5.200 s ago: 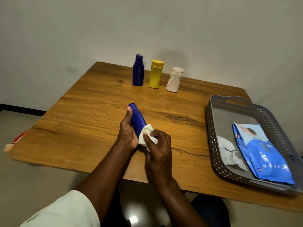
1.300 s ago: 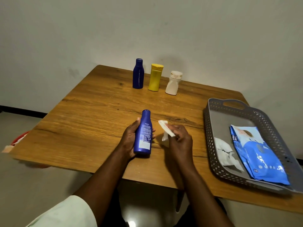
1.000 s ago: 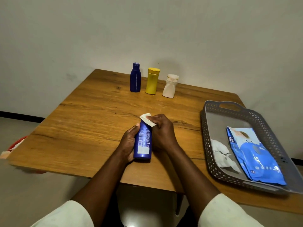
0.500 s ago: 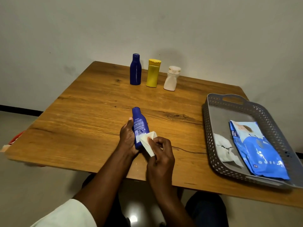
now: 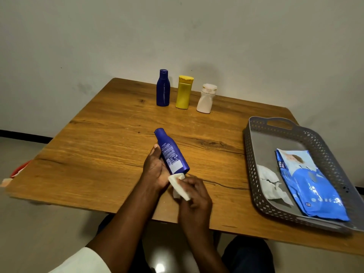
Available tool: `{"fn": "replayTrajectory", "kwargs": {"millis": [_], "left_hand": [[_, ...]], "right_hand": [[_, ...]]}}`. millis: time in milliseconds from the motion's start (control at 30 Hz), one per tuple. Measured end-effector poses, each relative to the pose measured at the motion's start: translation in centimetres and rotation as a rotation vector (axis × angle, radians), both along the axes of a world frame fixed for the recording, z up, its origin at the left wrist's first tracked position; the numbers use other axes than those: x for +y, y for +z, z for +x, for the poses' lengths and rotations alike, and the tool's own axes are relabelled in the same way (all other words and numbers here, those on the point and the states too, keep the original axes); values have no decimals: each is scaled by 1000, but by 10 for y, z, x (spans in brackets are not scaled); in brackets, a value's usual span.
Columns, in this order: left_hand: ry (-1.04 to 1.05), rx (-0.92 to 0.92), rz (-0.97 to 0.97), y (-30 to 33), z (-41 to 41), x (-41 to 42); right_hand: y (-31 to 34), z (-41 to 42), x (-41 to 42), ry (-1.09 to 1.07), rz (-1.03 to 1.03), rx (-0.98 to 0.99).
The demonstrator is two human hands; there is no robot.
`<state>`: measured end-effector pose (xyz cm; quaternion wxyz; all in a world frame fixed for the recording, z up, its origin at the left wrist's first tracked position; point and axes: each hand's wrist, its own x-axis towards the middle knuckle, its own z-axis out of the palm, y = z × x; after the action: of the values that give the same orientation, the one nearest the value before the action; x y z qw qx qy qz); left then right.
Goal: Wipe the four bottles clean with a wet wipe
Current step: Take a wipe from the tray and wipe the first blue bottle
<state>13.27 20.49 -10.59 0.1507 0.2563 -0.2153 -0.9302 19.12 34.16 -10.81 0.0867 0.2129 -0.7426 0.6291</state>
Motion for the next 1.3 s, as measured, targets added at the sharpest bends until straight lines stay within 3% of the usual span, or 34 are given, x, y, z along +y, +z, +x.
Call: {"fn": "replayTrajectory", "kwargs": {"millis": [133, 267, 400, 600, 733, 833, 1000, 1167, 1300], "left_hand": [[-84, 106, -74, 1, 8, -2], [-204, 130, -317, 7, 14, 2], [-241, 173, -488, 4, 23, 6], [-305, 227, -564, 10, 25, 9], [-277, 268, -524, 11, 26, 10], [-272, 300, -452, 11, 24, 10], [-297, 234, -278, 13, 22, 7], [-213, 175, -294, 10, 20, 5], [-214, 149, -174, 5, 17, 0]], "right_hand": [[17, -19, 21, -82, -263, -441], [36, -39, 28, -96, -286, -531], [67, -56, 19, -40, -140, -268], [74, -92, -16, 31, 271, 245], [65, -92, -27, 99, 381, 335], [55, -82, -22, 111, 301, 309], [35, -54, -13, 129, 245, 235], [14, -26, -6, 121, 307, 383], [-1, -9, 3, 121, 333, 411]]}}
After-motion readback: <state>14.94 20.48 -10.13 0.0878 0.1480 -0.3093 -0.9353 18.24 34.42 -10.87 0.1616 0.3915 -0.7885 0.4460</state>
